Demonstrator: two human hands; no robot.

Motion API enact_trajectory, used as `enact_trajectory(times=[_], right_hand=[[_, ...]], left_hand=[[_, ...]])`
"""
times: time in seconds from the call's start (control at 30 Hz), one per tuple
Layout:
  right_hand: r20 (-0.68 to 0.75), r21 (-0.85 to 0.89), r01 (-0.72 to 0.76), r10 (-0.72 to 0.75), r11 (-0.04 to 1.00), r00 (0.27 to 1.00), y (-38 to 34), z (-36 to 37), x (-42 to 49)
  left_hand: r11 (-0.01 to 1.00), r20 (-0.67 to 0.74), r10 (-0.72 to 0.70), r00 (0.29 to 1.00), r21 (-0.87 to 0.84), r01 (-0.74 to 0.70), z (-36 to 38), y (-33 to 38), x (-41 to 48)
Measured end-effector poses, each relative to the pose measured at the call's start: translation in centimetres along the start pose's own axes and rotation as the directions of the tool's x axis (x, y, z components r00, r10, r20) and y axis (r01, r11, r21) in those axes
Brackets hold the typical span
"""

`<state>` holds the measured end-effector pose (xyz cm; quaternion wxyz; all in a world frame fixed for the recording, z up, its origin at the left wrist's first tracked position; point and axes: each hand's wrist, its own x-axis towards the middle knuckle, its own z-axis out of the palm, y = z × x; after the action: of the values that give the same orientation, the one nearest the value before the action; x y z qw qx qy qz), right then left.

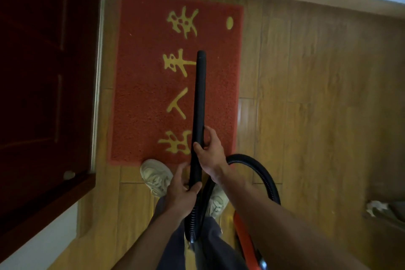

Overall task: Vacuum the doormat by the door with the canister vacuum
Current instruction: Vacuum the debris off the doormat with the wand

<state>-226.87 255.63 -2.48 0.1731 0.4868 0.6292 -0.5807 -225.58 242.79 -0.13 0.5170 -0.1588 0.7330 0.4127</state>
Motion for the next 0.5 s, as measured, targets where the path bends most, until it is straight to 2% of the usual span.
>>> enact_trajectory(times=[0.17, 0.3, 0.5], right_hand=[[-0.017, 0.034, 0.015, -0.015, 0.999, 1.0, 2.0, -2.1, -2.0], [-0.051, 0.115, 0.055, -0.05, 0.992, 0.997, 3.3, -4.3, -3.4], [-0.243, 0.307, 0.165, -0.091, 0.937, 0.966, 4.9, -8.6, -5.5]], left_hand=[[0.998, -0.012, -0.008, 1.0, 0.07, 0.008, 2.8, -0.8, -2.0], [0.992, 0.028, 0.042, 0.999, 0.116, -0.045, 5.0, -0.6, -3.6], [0.943, 0.136, 0.157, 0.978, 0.275, -0.19, 7.9, 0.4, -4.0]])
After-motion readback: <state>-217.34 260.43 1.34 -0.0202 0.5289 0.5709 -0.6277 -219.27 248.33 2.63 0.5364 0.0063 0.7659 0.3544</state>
